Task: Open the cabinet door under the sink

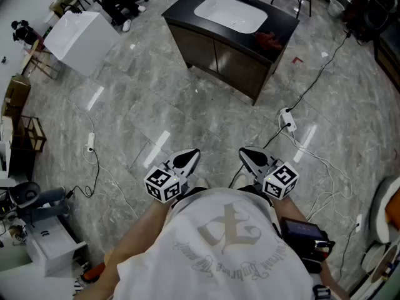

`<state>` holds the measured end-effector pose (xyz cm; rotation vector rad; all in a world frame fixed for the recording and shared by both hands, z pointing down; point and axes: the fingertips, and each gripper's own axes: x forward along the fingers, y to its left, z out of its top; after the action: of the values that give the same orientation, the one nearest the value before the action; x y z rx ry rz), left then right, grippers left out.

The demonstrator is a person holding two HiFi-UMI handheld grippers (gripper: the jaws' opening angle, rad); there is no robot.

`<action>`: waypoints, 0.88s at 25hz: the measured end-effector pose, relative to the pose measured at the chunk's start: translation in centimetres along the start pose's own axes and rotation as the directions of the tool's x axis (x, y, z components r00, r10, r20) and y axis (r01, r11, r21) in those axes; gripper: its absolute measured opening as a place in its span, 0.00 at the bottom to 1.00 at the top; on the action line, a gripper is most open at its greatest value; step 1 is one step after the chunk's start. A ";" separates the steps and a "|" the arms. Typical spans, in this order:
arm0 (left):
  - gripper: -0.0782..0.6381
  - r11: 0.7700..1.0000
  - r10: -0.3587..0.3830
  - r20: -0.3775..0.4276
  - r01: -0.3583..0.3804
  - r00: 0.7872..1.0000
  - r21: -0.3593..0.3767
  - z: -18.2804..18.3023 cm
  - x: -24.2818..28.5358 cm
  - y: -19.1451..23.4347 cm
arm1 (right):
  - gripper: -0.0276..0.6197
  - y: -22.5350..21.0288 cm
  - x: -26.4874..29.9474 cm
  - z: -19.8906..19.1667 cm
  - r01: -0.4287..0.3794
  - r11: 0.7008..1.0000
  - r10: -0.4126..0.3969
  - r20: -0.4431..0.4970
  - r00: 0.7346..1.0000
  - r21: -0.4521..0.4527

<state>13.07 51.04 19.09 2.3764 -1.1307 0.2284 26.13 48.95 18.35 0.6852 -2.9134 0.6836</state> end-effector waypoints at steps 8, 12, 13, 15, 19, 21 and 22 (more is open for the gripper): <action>0.12 1.000 0.022 -0.011 -0.022 1.000 0.006 -0.6 -0.6 -1.1 | 0.06 0.5 -0.4 0.1 -0.048 0.998 0.046 0.049 0.998 0.043; 0.12 0.999 0.034 -0.022 -0.034 0.999 -0.008 -1.4 -0.7 -2.2 | 0.06 0.7 -1.0 -0.8 -0.049 0.998 0.049 0.010 0.999 0.039; 0.12 0.999 0.032 -0.024 -0.033 0.999 -0.012 -1.5 -0.8 -2.4 | 0.06 0.8 -1.2 -0.9 -0.045 0.998 0.045 0.005 0.999 0.042; 0.12 0.999 0.044 -0.021 -0.044 0.999 -0.012 -1.4 -1.7 -2.1 | 0.06 1.2 -0.5 -1.1 -0.051 0.998 0.051 0.003 0.999 0.046; 0.12 0.997 0.073 -0.006 -0.073 0.997 0.004 -1.4 -2.3 -1.9 | 0.06 2.1 0.4 -1.6 -0.090 0.994 0.090 0.001 0.996 0.057; 0.12 0.998 0.067 -0.009 -0.067 0.998 0.011 -1.8 -0.7 -3.3 | 0.06 1.3 -1.2 -2.0 -0.090 0.994 0.091 -0.010 0.996 0.061; 0.12 0.998 0.070 -0.010 -0.069 0.998 0.013 -1.8 0.3 -4.0 | 0.06 0.6 -2.2 -2.0 -0.090 0.994 0.091 -0.013 0.996 0.064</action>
<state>16.40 53.91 19.32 2.3462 -1.2116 0.2721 27.75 51.19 19.53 0.5529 -2.9346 0.7900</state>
